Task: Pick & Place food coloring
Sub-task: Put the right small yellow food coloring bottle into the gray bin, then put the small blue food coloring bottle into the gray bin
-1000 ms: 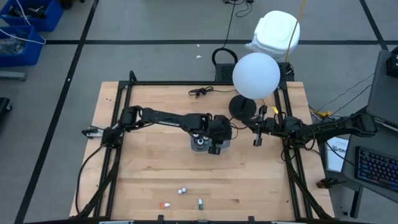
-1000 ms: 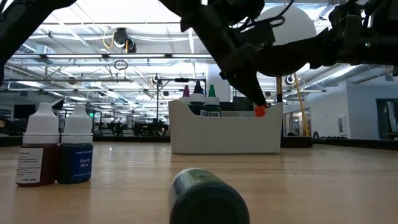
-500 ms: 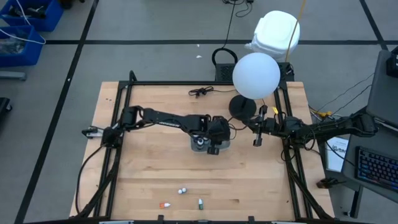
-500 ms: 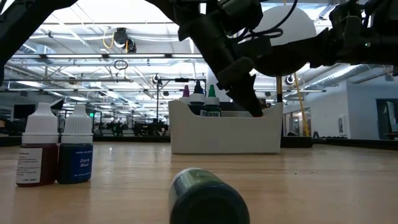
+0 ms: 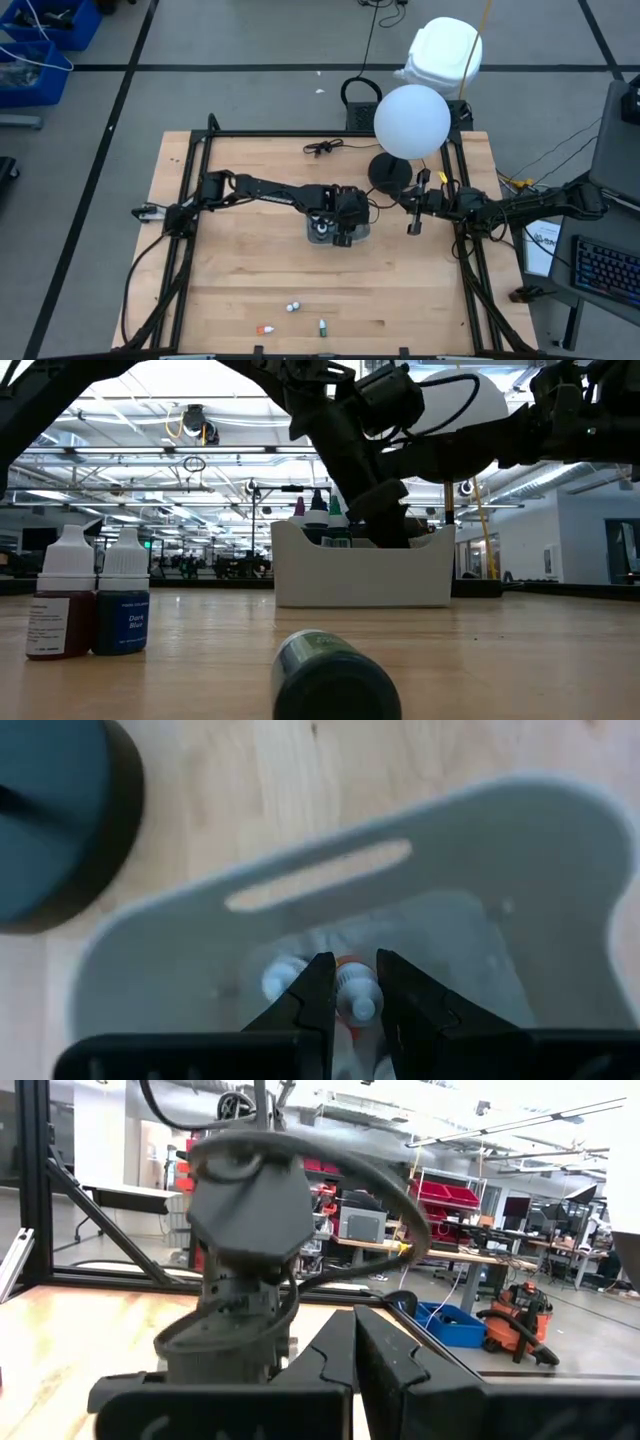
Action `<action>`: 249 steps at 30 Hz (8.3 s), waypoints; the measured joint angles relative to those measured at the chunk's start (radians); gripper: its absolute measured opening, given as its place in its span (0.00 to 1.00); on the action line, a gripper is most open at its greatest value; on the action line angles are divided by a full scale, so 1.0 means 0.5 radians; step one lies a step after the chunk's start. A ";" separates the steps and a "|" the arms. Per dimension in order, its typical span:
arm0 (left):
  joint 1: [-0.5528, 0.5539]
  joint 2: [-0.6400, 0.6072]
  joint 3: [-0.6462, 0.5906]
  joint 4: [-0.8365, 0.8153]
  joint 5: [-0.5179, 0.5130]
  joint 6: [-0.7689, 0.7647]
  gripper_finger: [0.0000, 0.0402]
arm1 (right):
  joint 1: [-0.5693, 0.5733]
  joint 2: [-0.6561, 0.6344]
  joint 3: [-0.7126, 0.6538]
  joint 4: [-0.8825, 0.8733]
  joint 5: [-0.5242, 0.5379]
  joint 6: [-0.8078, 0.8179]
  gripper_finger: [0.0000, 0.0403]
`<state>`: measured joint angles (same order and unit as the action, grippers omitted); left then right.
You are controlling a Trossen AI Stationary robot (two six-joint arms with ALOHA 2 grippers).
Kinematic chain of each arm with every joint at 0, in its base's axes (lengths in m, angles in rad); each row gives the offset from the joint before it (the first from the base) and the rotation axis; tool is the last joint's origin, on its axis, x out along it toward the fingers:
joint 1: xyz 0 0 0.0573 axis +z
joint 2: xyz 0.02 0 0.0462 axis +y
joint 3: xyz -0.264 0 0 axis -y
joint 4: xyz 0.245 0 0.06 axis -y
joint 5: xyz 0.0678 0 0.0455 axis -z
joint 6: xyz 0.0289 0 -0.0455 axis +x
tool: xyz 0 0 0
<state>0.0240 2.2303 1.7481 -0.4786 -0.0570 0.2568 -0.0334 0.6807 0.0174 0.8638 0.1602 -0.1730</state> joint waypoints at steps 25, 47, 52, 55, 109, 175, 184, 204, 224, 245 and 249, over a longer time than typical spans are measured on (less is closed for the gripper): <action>0.000 -0.005 0.002 0.002 -0.002 -0.006 0.26 | 0.000 0.000 0.000 -0.001 -0.006 -0.008 0.00; -0.307 -0.710 0.333 -1.007 -0.125 0.105 0.29 | 0.001 0.001 0.000 -0.021 -0.007 -0.008 0.00; -0.443 -1.264 0.076 -1.142 -0.368 -0.042 0.22 | 0.001 -0.002 0.000 -0.019 -0.008 -0.008 0.00; -0.472 -1.642 -0.299 -1.074 -0.484 -0.149 0.13 | 0.001 -0.002 0.000 -0.018 -0.007 -0.008 0.00; -0.034 -3.494 -3.476 1.883 0.008 0.053 0.10 | 0.004 0.002 0.000 -0.108 0.150 0.165 0.00; -0.036 -3.492 -3.474 1.742 0.011 -0.316 0.12 | 1.016 2.998 3.056 -1.405 0.140 0.719 0.44; -0.036 -3.492 -3.474 1.746 0.011 -0.316 0.12 | 1.014 3.010 3.056 -1.458 0.146 0.690 0.44; -0.036 -3.492 -3.474 1.745 0.015 -0.329 0.12 | 1.037 3.126 3.055 -1.334 0.167 0.710 0.42; -0.036 -3.492 -3.474 1.744 0.023 -0.324 0.12 | 1.044 3.192 3.054 -1.317 0.198 0.741 0.35; -0.036 -3.493 -3.474 1.740 0.022 -0.323 0.12 | 1.034 2.907 3.054 -1.704 0.280 0.641 0.12; -0.036 -3.492 -3.474 1.740 0.022 -0.323 0.12 | 1.035 2.677 3.054 -1.900 0.387 0.541 0.11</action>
<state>0.0059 0.4843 0.0113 0.3916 -0.0460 0.0956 0.4843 2.0194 1.5444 -0.0859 0.3536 0.0974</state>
